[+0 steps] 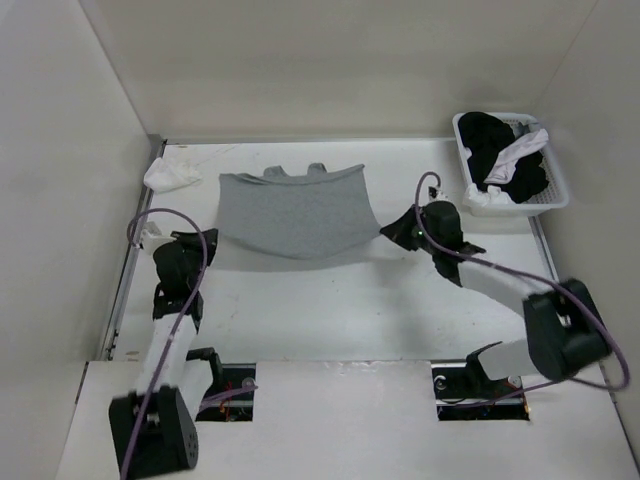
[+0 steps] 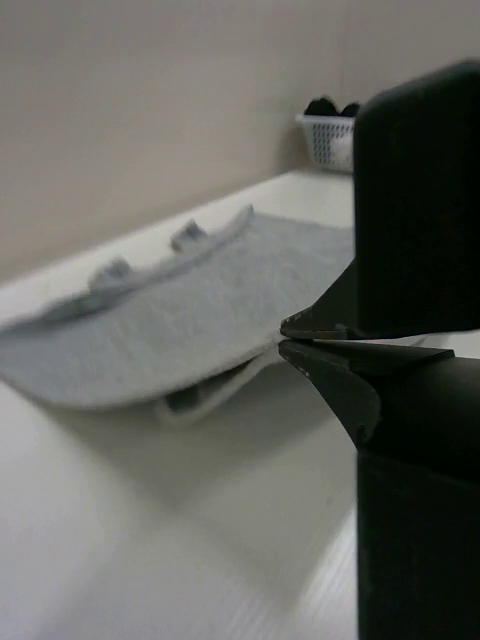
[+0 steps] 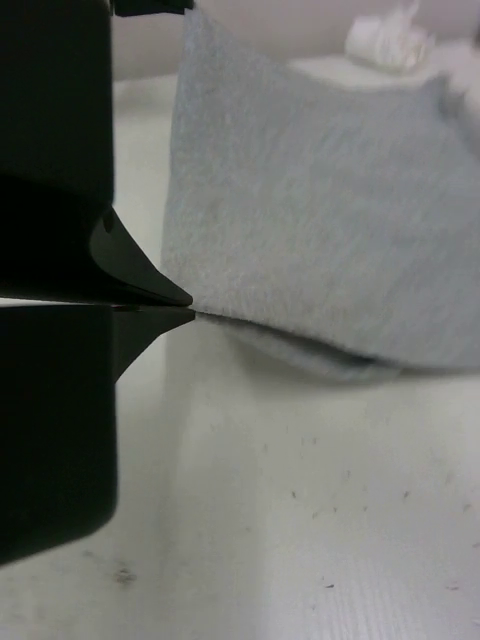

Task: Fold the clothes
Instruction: Fold the tank top

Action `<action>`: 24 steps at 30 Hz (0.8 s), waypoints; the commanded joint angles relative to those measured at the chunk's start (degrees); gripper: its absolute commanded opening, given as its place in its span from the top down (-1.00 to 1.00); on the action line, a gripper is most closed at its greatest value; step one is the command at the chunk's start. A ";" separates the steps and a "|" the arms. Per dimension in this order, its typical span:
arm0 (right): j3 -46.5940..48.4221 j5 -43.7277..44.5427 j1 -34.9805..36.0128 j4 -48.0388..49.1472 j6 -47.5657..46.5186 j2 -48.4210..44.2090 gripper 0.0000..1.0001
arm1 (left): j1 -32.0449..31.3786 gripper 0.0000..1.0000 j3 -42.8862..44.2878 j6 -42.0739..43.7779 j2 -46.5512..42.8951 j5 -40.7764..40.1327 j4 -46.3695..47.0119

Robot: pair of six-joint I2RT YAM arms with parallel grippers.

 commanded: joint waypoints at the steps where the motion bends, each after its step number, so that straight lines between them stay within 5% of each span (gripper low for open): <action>1: -1.66 3.86 1.87 -3.76 -3.22 -15.88 0.99 | -0.57 1.00 5.88 0.11 -14.65 1.22 -10.58; 6: 1.21 13.26 8.37 -24.31 -7.70 -42.07 0.98 | -3.11 1.00 16.78 1.87 -29.45 0.34 -26.69; 10: 11.49 22.75 17.41 -39.80 -9.03 -54.40 0.98 | -6.45 1.00 26.00 1.95 -34.47 -1.41 -33.01; 18: 26.10 40.51 41.93 -49.23 -7.71 -59.43 0.99 | -9.45 1.00 41.49 5.82 -38.34 -4.23 -43.48; 22: 24.70 47.64 48.72 -48.01 -9.73 -55.93 0.97 | -10.59 1.00 36.16 6.26 -38.00 -5.63 -44.11; 24: 22.60 45.91 45.06 -46.17 -10.87 -53.03 0.96 | -10.94 1.00 30.01 5.74 -36.95 -6.51 -42.80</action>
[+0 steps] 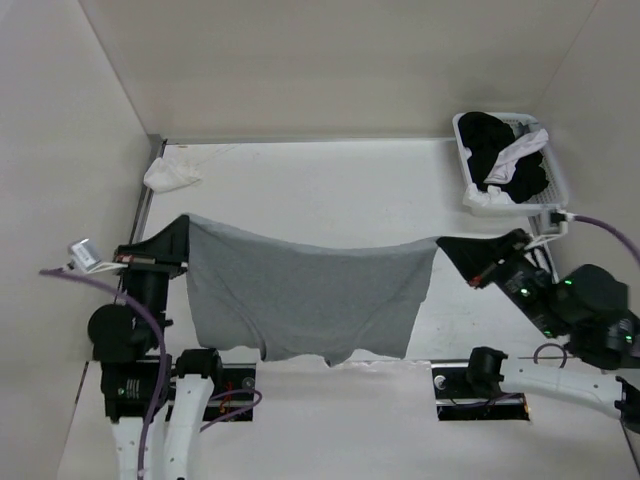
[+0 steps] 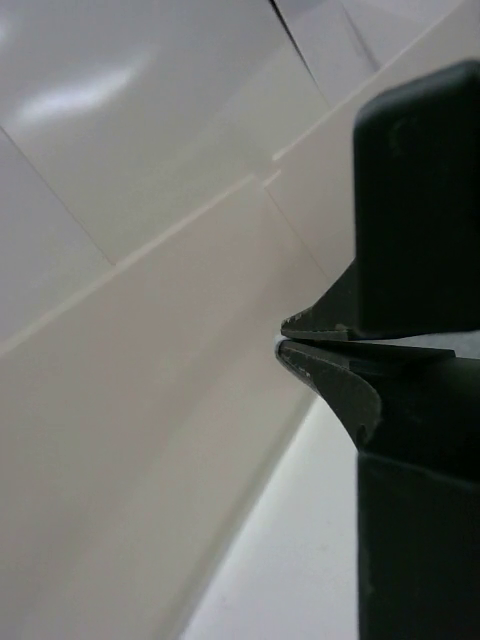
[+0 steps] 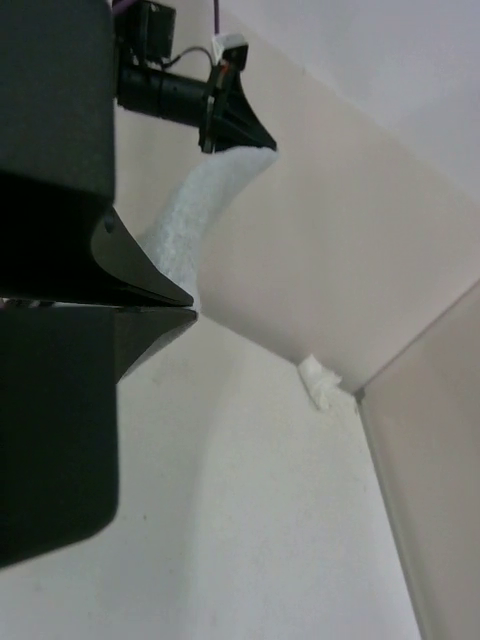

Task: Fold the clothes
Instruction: Fold the tank top

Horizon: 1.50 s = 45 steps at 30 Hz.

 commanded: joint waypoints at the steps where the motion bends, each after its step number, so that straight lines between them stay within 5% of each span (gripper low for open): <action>1: -3.63 1.71 -5.94 0.31 -2.83 6.41 0.96 | -0.69 1.00 -10.11 0.21 3.58 -2.34 -2.25; 6: -12.33 -28.41 -35.88 12.50 -1.44 16.59 0.97 | 1.06 1.00 -20.32 -1.03 15.06 -3.04 9.85; 9: -15.42 -37.94 -48.31 23.14 1.11 27.47 0.97 | 1.85 1.00 -22.18 -1.82 27.36 -3.30 20.84; 14: -6.66 -41.03 -54.21 31.60 1.82 50.24 0.97 | 1.50 1.00 -14.74 -2.78 55.57 -2.52 38.08; 21: 14.00 -44.37 -59.32 28.45 0.94 71.09 0.98 | 1.50 1.00 2.50 -5.16 76.35 0.55 41.10; 26: 13.15 -44.55 -59.68 28.00 0.15 69.54 0.97 | 0.98 0.99 1.30 -4.98 72.51 0.30 40.48; 39: -19.97 -41.04 -56.43 37.58 4.37 47.13 0.95 | 2.91 0.97 -27.09 -7.01 45.36 4.24 40.83; 45: -30.00 -39.02 -54.41 37.50 5.16 39.91 0.95 | 5.89 0.96 -37.29 -4.29 28.22 7.76 31.97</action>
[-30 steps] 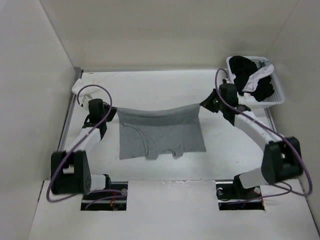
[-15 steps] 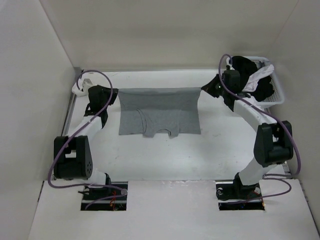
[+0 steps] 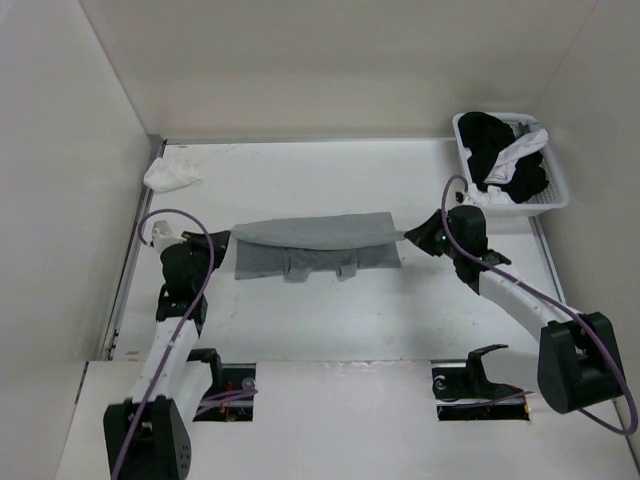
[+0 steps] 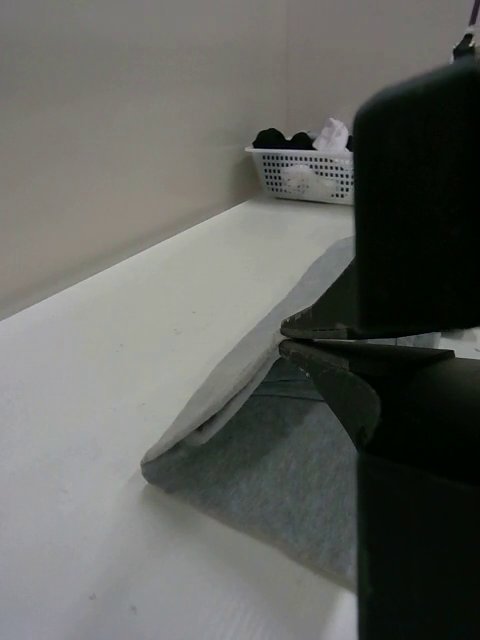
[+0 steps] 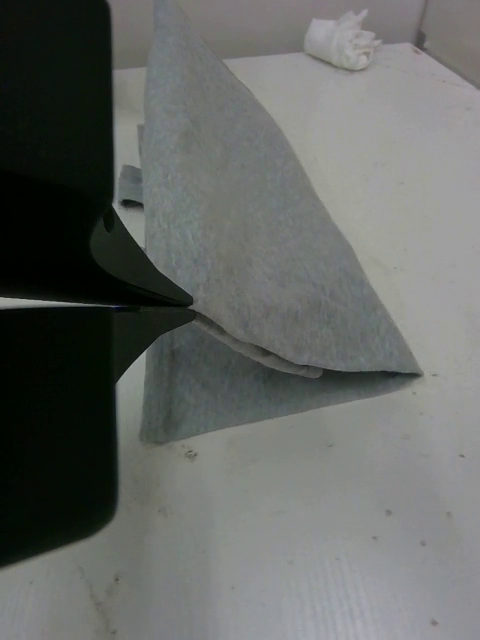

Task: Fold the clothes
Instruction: Fold the tank top

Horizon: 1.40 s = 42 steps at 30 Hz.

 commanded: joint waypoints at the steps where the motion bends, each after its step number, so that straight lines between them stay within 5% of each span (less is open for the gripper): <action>1: -4.37 2.95 0.96 4.03 1.51 -3.61 0.95 | 2.18 0.96 -4.18 1.90 -8.35 3.20 -4.43; 10: -16.77 6.64 1.14 5.70 5.38 -6.34 0.89 | 7.02 0.87 -14.73 3.58 -25.59 10.75 -20.08; 17: -18.46 9.02 0.17 3.43 5.30 -12.40 0.06 | 7.99 0.48 -11.77 4.89 -27.98 8.22 -25.37; 21: -14.50 9.72 0.69 2.45 2.22 -9.78 -0.20 | 4.84 0.45 -7.81 4.11 -23.16 5.67 -19.86; 31: -9.13 2.17 2.54 11.94 4.68 10.35 -0.18 | -33.56 0.42 -1.56 1.55 6.27 -14.27 4.58; 36: -9.83 -2.14 2.72 15.10 7.83 13.52 -0.07 | -38.77 0.42 0.38 2.17 13.94 -14.73 10.57; 42: -10.89 -5.48 2.72 19.15 11.53 17.55 0.10 | -37.63 0.42 1.25 4.63 11.05 -11.83 11.02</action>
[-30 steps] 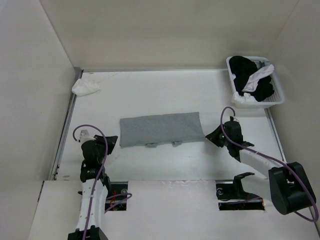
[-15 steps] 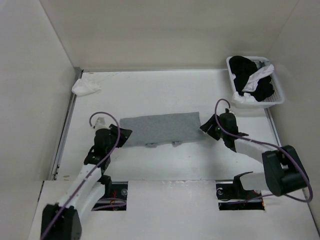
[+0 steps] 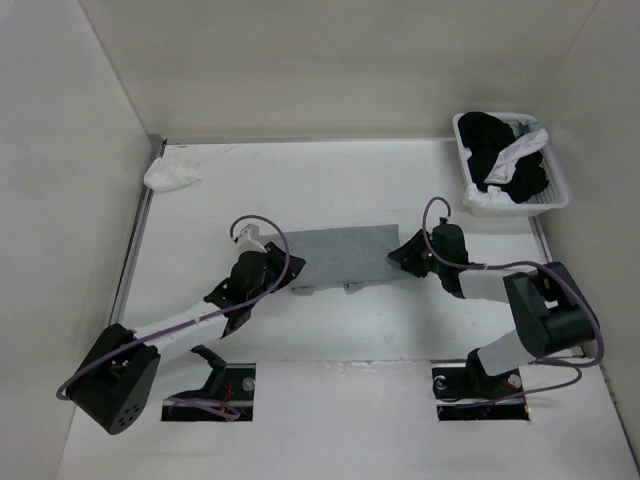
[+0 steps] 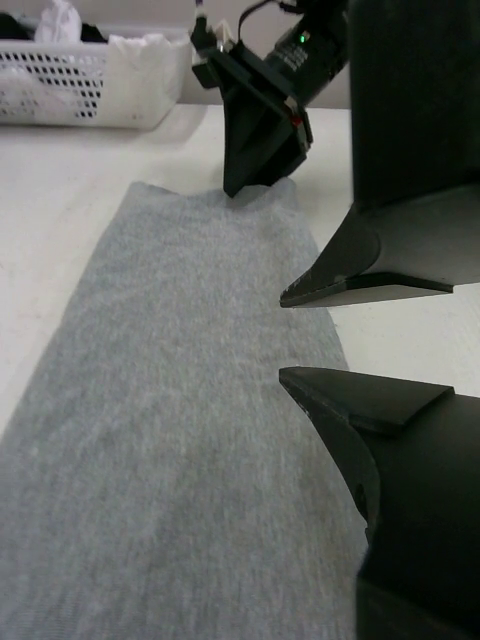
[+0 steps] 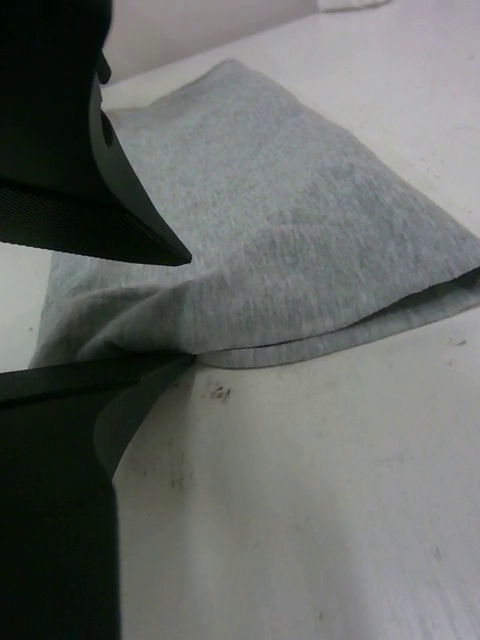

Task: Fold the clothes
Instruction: Fold the tank top

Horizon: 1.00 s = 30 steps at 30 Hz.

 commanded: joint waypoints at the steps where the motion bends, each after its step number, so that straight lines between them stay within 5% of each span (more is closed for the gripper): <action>1: -0.68 -2.86 0.47 3.98 2.88 4.36 0.17 | 0.58 0.42 3.22 2.29 -3.49 0.34 5.31; 5: -3.48 -0.07 0.47 11.44 7.79 5.61 0.59 | 0.58 0.42 3.13 3.61 -6.65 0.96 5.05; 11: -7.36 3.82 0.47 12.52 7.37 -3.34 0.88 | 0.67 0.42 2.08 4.32 -9.65 1.05 4.96; 17: -4.57 8.99 0.38 -9.23 -3.16 -21.43 0.92 | 0.32 0.42 1.82 3.97 -11.75 1.14 4.35; 21: 5.09 16.72 8.61 -26.56 -8.97 -28.31 0.91 | 0.40 0.42 2.08 3.61 -14.21 0.88 2.33; 30: 31.89 28.16 31.39 -40.21 -11.53 -8.50 0.85 | 5.40 0.40 2.43 3.09 -25.10 1.93 -7.95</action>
